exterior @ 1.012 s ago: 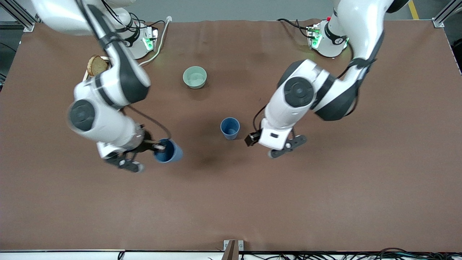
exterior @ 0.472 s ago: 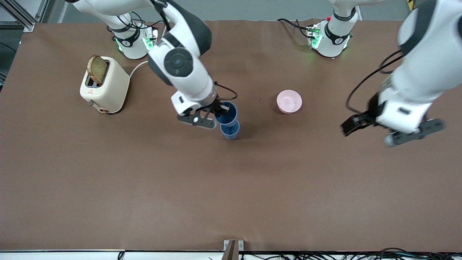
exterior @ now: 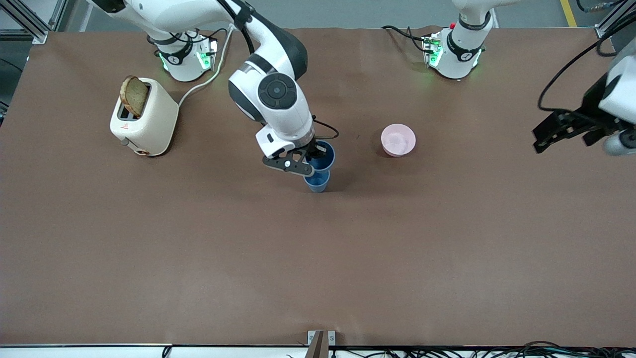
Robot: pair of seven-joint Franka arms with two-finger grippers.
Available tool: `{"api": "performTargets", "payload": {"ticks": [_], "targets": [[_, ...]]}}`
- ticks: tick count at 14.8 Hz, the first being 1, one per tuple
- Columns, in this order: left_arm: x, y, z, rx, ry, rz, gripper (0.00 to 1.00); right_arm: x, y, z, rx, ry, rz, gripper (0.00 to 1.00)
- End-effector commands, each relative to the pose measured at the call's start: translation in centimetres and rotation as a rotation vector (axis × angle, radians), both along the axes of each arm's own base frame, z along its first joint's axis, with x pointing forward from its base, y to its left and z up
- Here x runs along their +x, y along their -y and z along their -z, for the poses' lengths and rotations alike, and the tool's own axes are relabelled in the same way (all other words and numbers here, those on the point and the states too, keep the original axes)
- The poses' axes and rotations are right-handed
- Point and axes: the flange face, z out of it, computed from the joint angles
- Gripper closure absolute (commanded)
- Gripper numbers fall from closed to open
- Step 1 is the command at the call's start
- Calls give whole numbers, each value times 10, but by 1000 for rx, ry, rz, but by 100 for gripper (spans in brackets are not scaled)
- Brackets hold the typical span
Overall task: Stack blue cups with both arms
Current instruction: 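Set the cup down, retract the left gripper while the right gripper approaches, then lower the held cup into the standing cup and open the right gripper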
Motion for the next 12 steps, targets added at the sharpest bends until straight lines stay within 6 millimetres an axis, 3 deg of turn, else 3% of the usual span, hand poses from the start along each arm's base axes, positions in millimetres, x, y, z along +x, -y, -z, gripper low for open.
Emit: {"api": "performTargets", "payload": {"ticks": [1,6,12], "targets": [[-19,-16,-9,-28,-14,41,0,-6,-5,-2,-12,22,5,99],[-55,-27,11,-1,-44,24,0,-8,-8,17,-31,7,-3,98],[-51,-21,17,1,-28,65,0,-11,-15,24,-36,20,-8,98]]}}
